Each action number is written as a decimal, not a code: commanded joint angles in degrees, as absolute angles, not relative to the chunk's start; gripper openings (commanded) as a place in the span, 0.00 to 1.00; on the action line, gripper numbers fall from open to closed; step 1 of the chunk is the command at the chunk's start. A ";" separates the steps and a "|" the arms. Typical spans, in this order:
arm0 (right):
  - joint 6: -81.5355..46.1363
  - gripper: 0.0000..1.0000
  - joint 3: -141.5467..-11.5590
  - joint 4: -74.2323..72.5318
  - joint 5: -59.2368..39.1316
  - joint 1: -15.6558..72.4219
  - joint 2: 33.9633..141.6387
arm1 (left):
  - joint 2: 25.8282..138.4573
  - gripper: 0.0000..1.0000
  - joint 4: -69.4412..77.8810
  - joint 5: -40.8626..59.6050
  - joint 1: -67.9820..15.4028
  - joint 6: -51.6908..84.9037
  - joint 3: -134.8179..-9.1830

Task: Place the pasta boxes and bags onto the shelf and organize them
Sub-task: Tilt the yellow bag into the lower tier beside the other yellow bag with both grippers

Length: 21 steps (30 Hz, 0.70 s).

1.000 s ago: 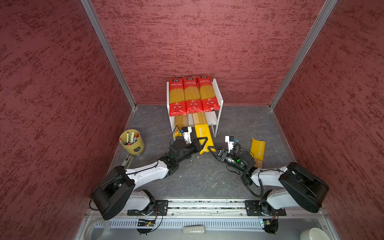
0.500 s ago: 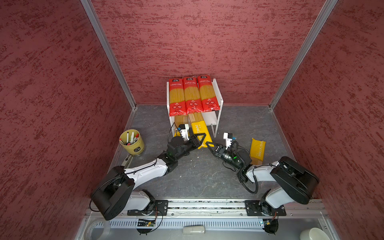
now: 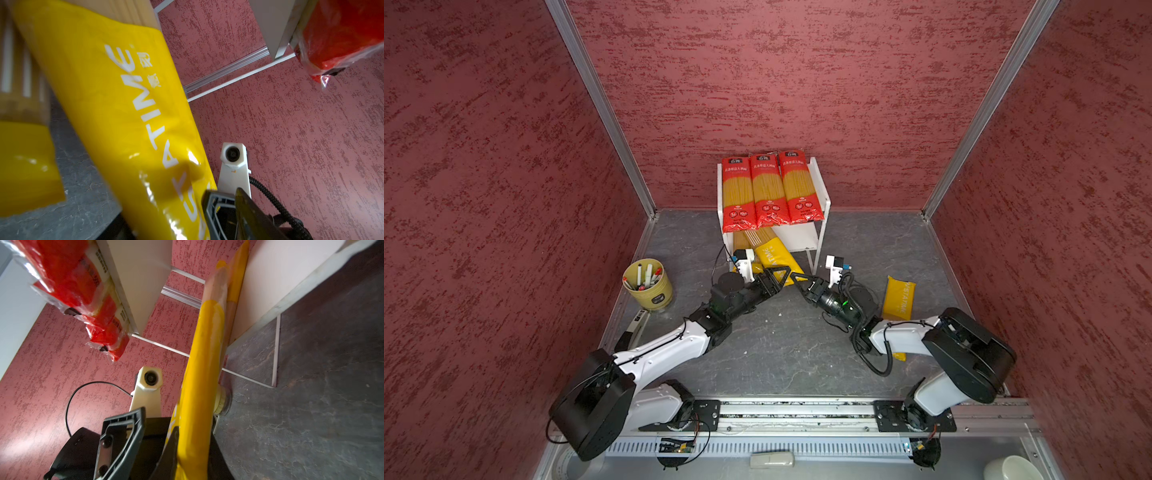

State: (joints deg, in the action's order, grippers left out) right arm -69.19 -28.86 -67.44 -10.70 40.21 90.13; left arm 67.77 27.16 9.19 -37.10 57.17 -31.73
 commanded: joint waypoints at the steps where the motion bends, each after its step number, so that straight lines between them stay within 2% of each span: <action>1: -67.77 0.00 -31.69 -67.11 -7.19 38.17 88.43 | 62.26 0.69 23.23 8.28 -37.99 56.13 -29.61; 7: -68.39 0.00 -35.09 -63.45 -7.50 36.87 90.33 | 52.27 0.70 12.59 4.30 -38.23 54.60 -26.29; 12: -71.58 0.00 -35.93 -67.92 -5.88 36.99 91.86 | 43.44 0.70 -0.20 0.81 -37.25 51.12 -26.18; 21: -73.34 0.00 -35.01 -70.03 7.99 38.17 90.24 | 39.85 0.70 -7.38 0.66 -35.68 48.91 -26.38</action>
